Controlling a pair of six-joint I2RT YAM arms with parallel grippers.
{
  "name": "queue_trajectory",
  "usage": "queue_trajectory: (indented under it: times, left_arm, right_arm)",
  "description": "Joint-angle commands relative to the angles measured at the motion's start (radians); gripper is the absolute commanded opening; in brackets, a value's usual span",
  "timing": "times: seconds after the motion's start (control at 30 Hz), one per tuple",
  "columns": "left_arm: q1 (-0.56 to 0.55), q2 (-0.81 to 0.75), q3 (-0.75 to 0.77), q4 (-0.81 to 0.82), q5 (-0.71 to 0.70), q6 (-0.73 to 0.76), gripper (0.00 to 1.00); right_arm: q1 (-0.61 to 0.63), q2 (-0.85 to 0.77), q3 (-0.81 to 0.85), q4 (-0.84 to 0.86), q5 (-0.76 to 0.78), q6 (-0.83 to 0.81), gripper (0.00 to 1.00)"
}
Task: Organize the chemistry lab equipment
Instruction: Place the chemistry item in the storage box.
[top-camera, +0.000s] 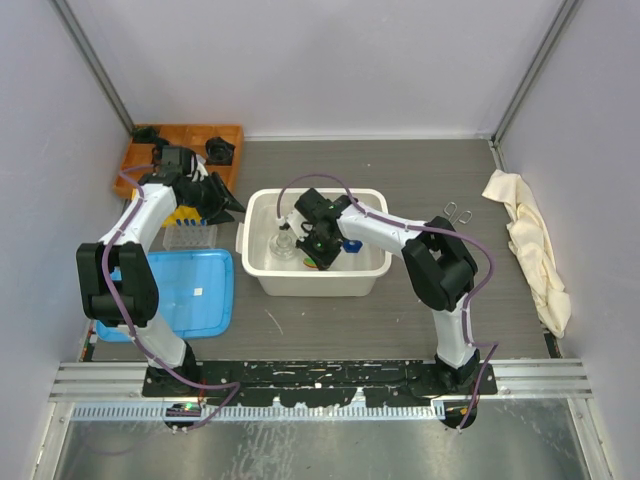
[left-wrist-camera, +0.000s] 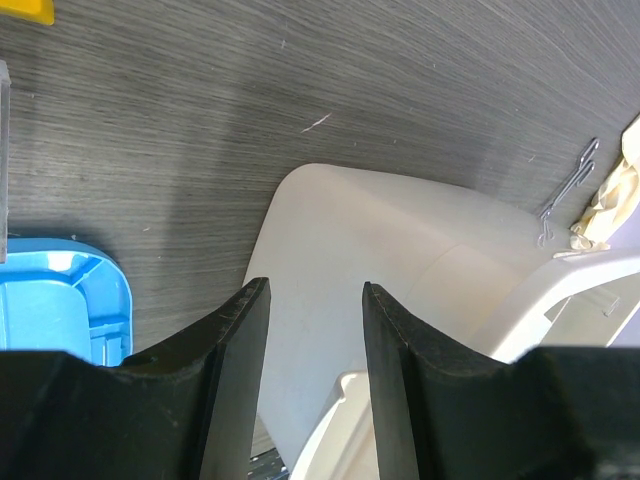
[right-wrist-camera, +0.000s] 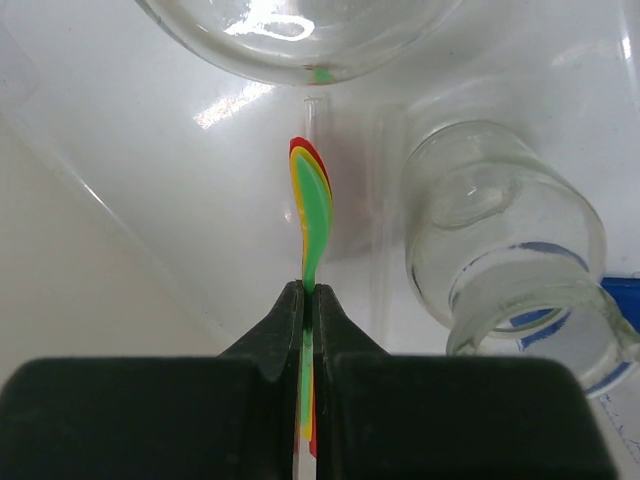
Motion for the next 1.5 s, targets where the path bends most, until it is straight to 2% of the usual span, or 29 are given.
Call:
queue_trajectory:
  times: [0.0, 0.4, 0.8, 1.07, 1.3, 1.47]
  left_arm:
    - [0.002, -0.016, 0.003, 0.027, 0.025, 0.011, 0.43]
    - [0.003, -0.01, 0.024, 0.026, 0.034, 0.011, 0.43]
    - [0.002, -0.023, 0.01, 0.025, 0.034, 0.01, 0.43]
    - [0.002, -0.034, 0.0, 0.024, 0.033, 0.009, 0.43]
    - [0.002, -0.045, -0.01, 0.027, 0.031, 0.008, 0.43]
    - [0.002, -0.05, -0.019, 0.035, 0.029, 0.0, 0.43]
  right_arm:
    - [0.003, 0.006, 0.039, 0.002, -0.012, 0.0, 0.07]
    - [0.004, 0.026, 0.048, -0.014, -0.016, 0.003, 0.12]
    - [0.003, 0.016, 0.041, -0.018, -0.021, 0.008, 0.24]
    - [0.005, -0.002, 0.033, -0.018, -0.024, 0.01, 0.25]
    - [0.003, -0.081, 0.031, -0.023, -0.003, 0.008, 0.25]
    - [0.002, -0.178, 0.114, -0.057, 0.082, 0.018, 0.25]
